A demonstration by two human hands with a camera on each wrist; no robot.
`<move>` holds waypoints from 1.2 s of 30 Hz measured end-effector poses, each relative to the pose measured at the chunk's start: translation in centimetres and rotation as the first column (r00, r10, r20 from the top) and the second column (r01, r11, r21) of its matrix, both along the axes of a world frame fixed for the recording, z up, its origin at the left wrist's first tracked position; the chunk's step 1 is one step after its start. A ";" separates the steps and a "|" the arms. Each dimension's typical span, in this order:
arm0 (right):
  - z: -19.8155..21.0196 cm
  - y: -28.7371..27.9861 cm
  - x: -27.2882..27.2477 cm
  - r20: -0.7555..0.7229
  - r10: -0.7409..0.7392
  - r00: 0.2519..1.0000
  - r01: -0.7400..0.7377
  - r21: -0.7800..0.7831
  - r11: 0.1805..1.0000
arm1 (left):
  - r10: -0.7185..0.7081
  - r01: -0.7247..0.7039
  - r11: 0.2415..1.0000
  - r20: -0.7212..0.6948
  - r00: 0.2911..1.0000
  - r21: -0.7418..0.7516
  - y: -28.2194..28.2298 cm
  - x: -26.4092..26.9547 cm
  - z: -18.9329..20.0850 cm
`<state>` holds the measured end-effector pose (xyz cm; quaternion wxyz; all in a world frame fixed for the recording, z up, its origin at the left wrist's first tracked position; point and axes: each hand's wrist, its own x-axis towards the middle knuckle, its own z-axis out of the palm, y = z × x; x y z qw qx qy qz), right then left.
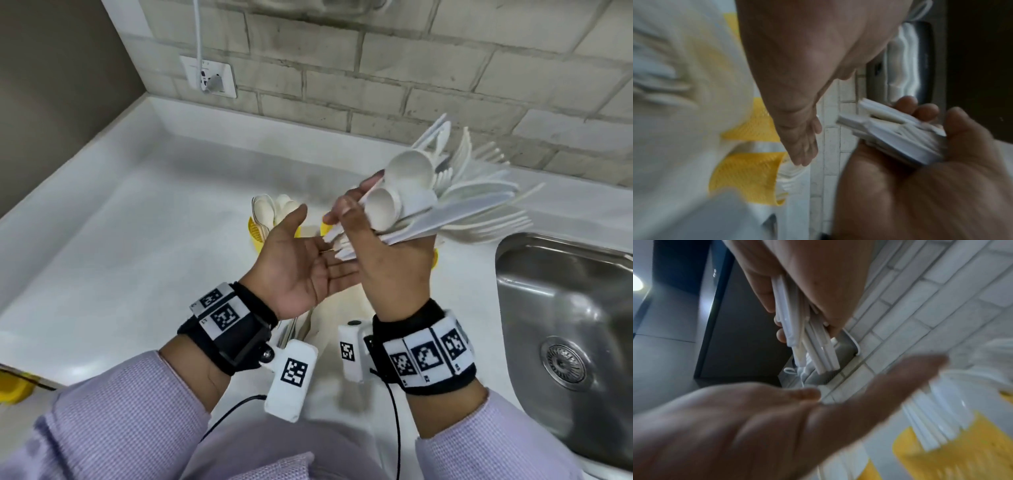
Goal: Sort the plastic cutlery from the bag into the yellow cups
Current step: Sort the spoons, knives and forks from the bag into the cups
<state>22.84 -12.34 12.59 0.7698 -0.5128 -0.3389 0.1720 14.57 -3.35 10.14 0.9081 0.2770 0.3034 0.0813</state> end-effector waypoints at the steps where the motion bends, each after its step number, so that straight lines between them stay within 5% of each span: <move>1: -0.5 0.1 -0.4 -0.041 0.013 0.999 -0.014 -0.022 1.000 | 0.016 -0.014 0.998 0.038 0.999 -0.053 -0.1 0.0 0.1; 9: -3.9 0.4 -1.1 -0.111 0.039 0.993 -0.066 -0.252 0.966 | -0.008 0.021 0.995 0.133 0.991 -0.098 -0.2 -0.1 -0.6; 14: -4.1 0.1 -1.0 -0.038 0.027 0.999 -0.035 -0.237 0.971 | 0.102 -0.137 0.954 0.140 0.985 0.265 -0.1 -0.8 -0.9; 16: -4.3 0.1 -0.8 0.025 0.046 0.999 -0.040 -0.196 0.980 | 0.082 -0.175 0.841 0.198 0.977 0.512 -0.2 -1.4 -0.9; 18: -5.5 -0.1 -0.3 -0.005 0.106 0.994 -0.104 -0.246 0.964 | -0.047 -0.108 0.641 0.180 0.983 0.760 -0.6 -2.1 -0.6; 20: -7.1 -0.4 0.0 -0.196 0.186 0.963 -0.253 -0.419 0.872 | -0.111 -0.021 0.416 0.074 0.991 0.909 -1.0 -2.2 -0.5; 22: -7.4 -0.7 -0.2 -0.428 0.234 0.873 -0.424 -0.430 0.797 | -0.041 -0.022 0.319 0.037 0.998 0.948 -1.7 -1.7 -0.2; 24: -7.2 -0.3 -0.5 -0.547 0.300 0.781 -0.485 -0.230 0.844 | 0.102 -0.128 0.312 0.100 0.990 0.941 -2.5 -1.0 0.1; 26: -5.9 0.5 -1.2 -0.443 0.225 0.868 -0.305 -0.117 0.945 | 0.193 -0.218 0.331 0.160 0.968 0.918 -3.0 -0.7 0.3; 27: -5.8 0.8 -1.4 -0.476 0.217 0.852 -0.268 -0.040 0.963 | 0.218 -0.236 0.334 0.169 0.961 0.913 -3.0 -0.7 0.3; 31: -5.2 1.2 -1.0 -0.589 0.420 0.691 -0.384 0.193 0.903 | 0.263 -0.247 0.336 0.161 0.951 0.909 -2.9 -1.1 0.5; 33: -5.0 0.7 -0.9 -0.549 0.472 0.690 -0.472 0.153 0.868 | 0.242 -0.252 0.331 0.176 0.954 0.909 -3.0 -1.3 0.8; 36: -5.4 0.3 0.1 -0.402 0.451 0.797 -0.550 -0.175 0.817 | 0.220 -0.218 0.343 0.147 0.964 0.914 -2.9 -1.2 1.3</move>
